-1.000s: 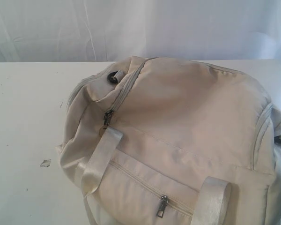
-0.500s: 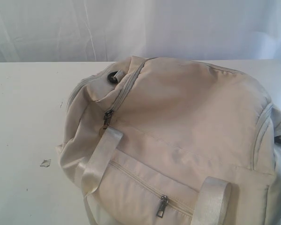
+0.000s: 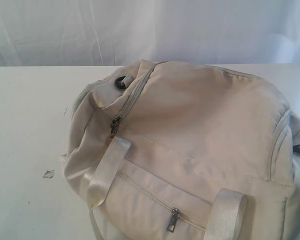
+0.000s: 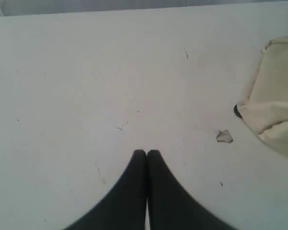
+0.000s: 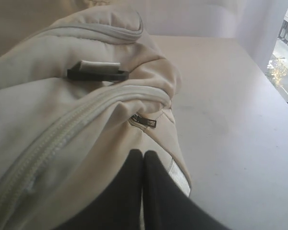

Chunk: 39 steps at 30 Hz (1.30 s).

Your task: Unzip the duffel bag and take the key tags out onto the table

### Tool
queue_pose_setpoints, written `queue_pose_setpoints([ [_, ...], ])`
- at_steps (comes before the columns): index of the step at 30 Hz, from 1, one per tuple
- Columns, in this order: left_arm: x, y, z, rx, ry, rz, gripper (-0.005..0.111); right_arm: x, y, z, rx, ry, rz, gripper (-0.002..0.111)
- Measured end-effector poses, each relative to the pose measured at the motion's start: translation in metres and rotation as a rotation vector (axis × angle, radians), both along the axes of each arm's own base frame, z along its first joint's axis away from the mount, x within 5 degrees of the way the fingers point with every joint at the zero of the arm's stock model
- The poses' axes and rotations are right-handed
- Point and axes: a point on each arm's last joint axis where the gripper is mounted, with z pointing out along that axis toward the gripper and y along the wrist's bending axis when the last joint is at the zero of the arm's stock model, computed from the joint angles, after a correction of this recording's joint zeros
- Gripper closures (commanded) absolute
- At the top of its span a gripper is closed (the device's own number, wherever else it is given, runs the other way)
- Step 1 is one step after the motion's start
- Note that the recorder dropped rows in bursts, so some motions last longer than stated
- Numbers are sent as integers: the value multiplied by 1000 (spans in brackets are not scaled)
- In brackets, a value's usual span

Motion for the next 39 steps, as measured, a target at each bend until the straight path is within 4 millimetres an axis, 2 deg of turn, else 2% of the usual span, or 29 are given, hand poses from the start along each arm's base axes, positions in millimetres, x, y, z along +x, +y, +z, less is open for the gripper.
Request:
queue_pose_setpoints([
  [9,3,2,12,17,-139,14,107,0,0,0,0,0,4,108],
  [18,0,5,51,69,-567,57,107,0,0,0,0,0,4,108],
  [25,-15,6,81,61,-936,84,107,0,0,0,0,0,4,108],
  [29,-22,6,89,67,-1055,91,107,0,0,2,-2,-18,5,108],
  [31,-22,6,89,66,-1057,90,107,2,0,7,-7,-74,7,108],
  [34,-17,6,87,52,-968,84,107,3,1,21,-23,-238,14,108],
  [39,-17,5,112,36,-885,68,107,-2,3,54,-51,-598,30,108],
])
